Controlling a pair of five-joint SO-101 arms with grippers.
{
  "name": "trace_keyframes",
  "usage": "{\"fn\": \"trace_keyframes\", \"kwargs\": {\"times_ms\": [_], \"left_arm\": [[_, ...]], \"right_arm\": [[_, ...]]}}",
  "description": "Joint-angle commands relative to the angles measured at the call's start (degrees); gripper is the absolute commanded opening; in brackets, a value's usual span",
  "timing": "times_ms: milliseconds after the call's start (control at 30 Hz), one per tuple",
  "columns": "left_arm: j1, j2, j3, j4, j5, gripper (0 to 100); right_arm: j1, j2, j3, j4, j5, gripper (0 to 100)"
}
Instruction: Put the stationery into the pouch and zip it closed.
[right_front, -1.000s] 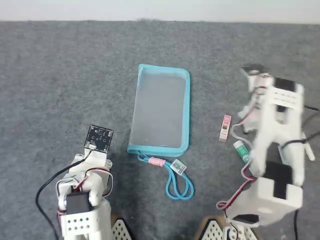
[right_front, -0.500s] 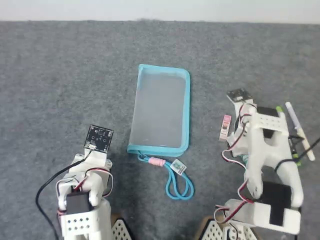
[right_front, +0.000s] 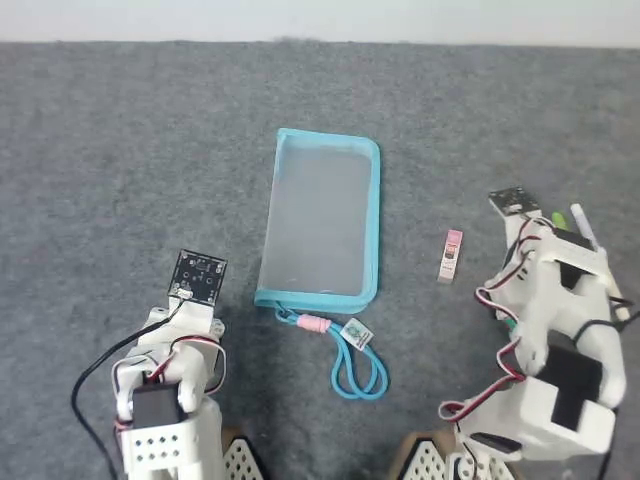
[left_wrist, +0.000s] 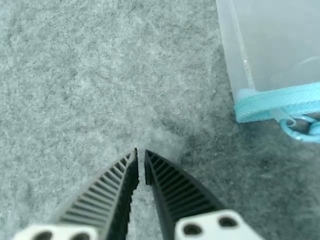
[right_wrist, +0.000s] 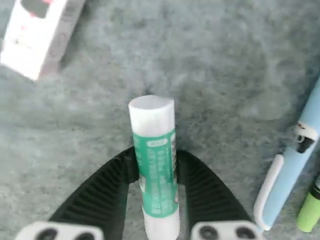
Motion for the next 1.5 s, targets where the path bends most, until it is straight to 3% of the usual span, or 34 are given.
{"fn": "trace_keyframes", "kwargs": {"times_ms": [0,567,800,1100,1300,1467], "left_arm": [[-0.4,-1.1,-0.3,0.1,-0.6,2],[-0.4,-1.1,-0.3,0.1,-0.6,2],[-0.4,-1.1,-0.3,0.1,-0.6,2],[-0.4,-1.1,-0.3,0.1,-0.6,2],[-0.4,-1.1,-0.3,0.1,-0.6,2],[-0.4,-1.1,-0.3,0.1,-0.6,2]], "right_arm": [[1.9,1.6,-1.2,-2.2,0.6,5.1],[3.8,2.7,-20.6,-0.6,-1.6,5.0],[3.9,12.2,-26.4,0.0,-1.9,5.4],[4.1,14.2,-33.3,7.7,-5.4,19.9],[2.0,8.4,-36.2,15.0,-6.1,20.6],[-2.8,2.6,-36.2,21.3,-13.5,20.6]]}}
